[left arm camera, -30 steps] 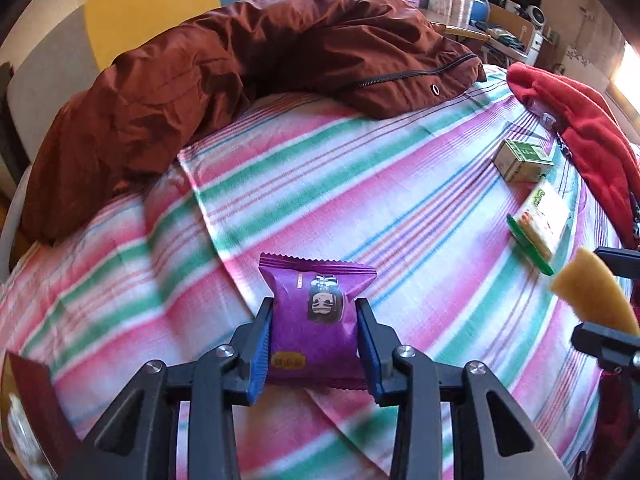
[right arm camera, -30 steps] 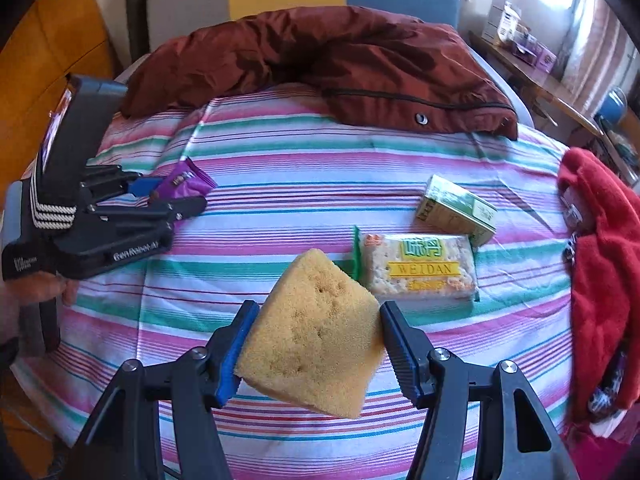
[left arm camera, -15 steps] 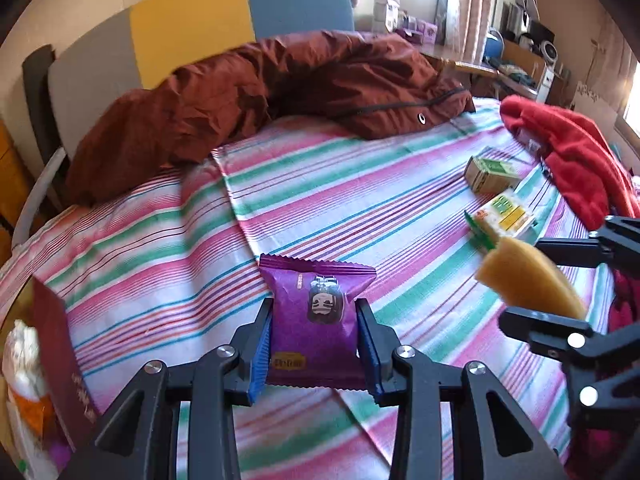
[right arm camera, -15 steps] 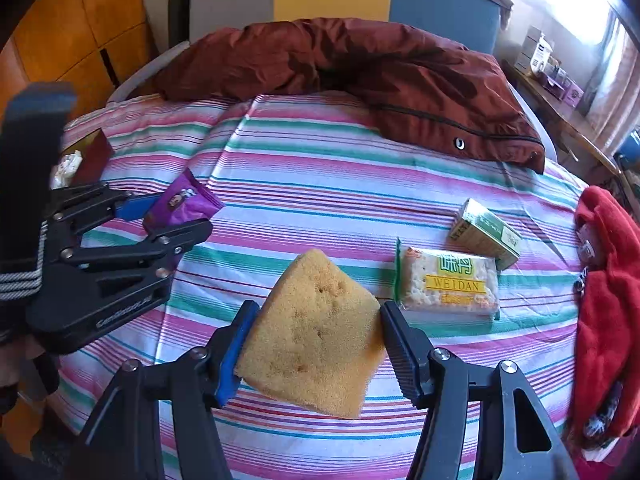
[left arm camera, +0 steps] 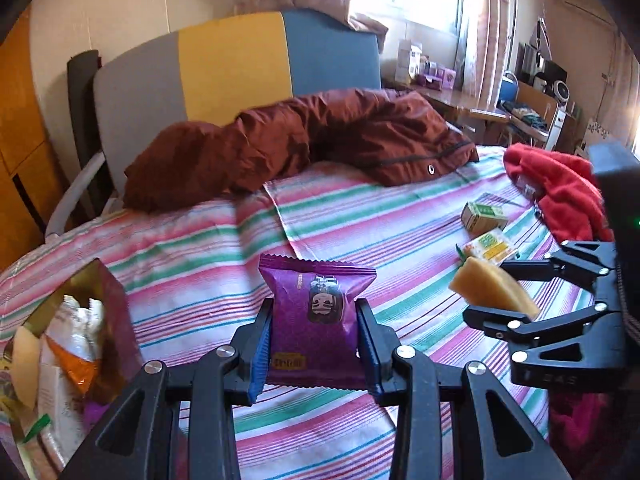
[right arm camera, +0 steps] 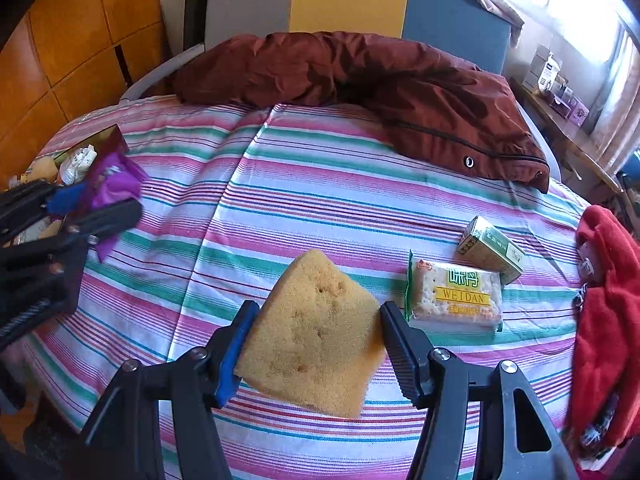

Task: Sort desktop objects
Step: 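Carry the purple snack bag and tan sponge over the gold tray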

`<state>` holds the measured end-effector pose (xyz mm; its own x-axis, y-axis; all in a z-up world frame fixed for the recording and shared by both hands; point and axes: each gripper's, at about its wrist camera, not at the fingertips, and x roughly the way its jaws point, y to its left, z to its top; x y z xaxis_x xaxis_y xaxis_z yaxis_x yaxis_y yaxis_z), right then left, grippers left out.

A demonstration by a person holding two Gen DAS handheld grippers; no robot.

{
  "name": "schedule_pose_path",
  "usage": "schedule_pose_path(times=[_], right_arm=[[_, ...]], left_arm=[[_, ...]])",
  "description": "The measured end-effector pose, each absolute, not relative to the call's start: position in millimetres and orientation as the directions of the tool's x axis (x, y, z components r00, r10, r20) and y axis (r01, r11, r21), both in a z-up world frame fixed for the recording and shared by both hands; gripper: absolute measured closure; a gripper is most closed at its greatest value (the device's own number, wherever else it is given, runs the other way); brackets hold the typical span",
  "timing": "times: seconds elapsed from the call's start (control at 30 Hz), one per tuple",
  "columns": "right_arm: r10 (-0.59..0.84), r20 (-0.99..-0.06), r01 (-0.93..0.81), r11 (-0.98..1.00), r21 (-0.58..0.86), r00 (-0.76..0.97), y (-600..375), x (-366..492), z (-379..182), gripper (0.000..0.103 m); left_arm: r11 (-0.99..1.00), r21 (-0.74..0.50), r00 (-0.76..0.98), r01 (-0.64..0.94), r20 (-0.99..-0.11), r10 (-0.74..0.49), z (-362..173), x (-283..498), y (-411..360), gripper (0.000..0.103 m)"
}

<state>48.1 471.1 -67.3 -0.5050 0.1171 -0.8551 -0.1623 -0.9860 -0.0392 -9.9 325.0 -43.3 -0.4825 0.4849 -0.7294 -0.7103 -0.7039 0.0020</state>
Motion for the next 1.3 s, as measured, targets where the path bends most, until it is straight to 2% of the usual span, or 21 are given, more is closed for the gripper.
schedule_pose_path(times=[0.33, 0.8, 1.0, 1.3], right_arm=[[0.139, -0.839, -0.171, -0.984, -0.055, -0.527, 471, 49, -62, 0.041], [0.150, -0.831, -0.152, -0.985, -0.079, -0.535, 463, 48, -61, 0.041], [0.105, -0.829, -0.133, -0.990, -0.037, -0.549, 446, 49, -54, 0.041], [-0.042, -0.781, 0.022, -0.999, 0.036, -0.623, 369, 35, -24, 0.041]], left_arm=[[-0.747, -0.004, -0.546, -0.665, -0.679, 0.490, -16, 1, 290, 0.065], [-0.825, -0.040, -0.609, -0.564, -0.655, 0.448, -6, -2, 220, 0.065], [-0.857, -0.040, -0.646, -0.513, -0.640, 0.416, -2, -2, 189, 0.065], [-0.899, -0.062, -0.675, -0.433, -0.639, 0.369, -4, -7, 146, 0.065]])
